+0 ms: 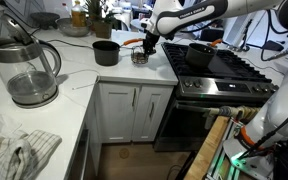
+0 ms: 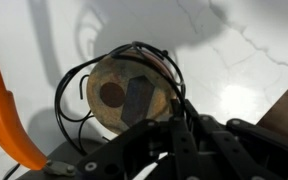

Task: Move the black crate to the left

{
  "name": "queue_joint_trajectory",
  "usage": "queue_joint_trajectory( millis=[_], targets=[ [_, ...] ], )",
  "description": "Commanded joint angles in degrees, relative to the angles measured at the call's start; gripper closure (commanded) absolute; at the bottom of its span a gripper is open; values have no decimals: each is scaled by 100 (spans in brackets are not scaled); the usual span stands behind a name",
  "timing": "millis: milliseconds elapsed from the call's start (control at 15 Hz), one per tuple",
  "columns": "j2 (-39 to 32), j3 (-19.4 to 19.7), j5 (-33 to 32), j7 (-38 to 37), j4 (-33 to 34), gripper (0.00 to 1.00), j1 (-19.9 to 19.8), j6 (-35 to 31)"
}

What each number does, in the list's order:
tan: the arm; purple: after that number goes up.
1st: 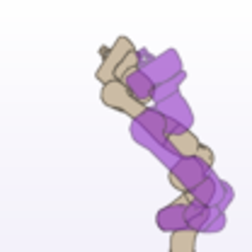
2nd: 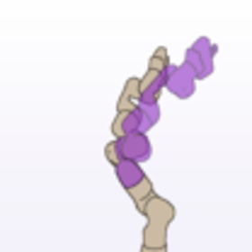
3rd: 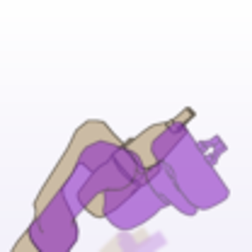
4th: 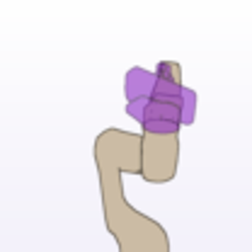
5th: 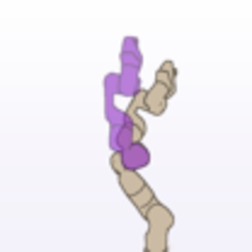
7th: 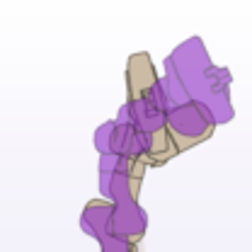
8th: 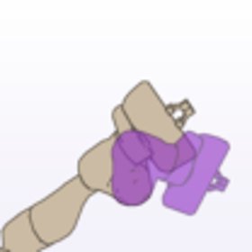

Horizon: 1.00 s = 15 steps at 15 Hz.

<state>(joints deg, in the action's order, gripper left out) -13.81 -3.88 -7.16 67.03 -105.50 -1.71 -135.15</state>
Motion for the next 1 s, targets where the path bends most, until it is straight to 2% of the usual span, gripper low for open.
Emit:
queue_joint_trajectory(
  millis=[0, 200, 933],
  targets=[
    [-184, -66, 15, 410, 41, 99, -18, -473],
    [-422, -133, 91, 631, 247, 99, -45, -582],
    [-1172, -313, 368, 1187, 1220, 99, -160, -307]
  ],
)
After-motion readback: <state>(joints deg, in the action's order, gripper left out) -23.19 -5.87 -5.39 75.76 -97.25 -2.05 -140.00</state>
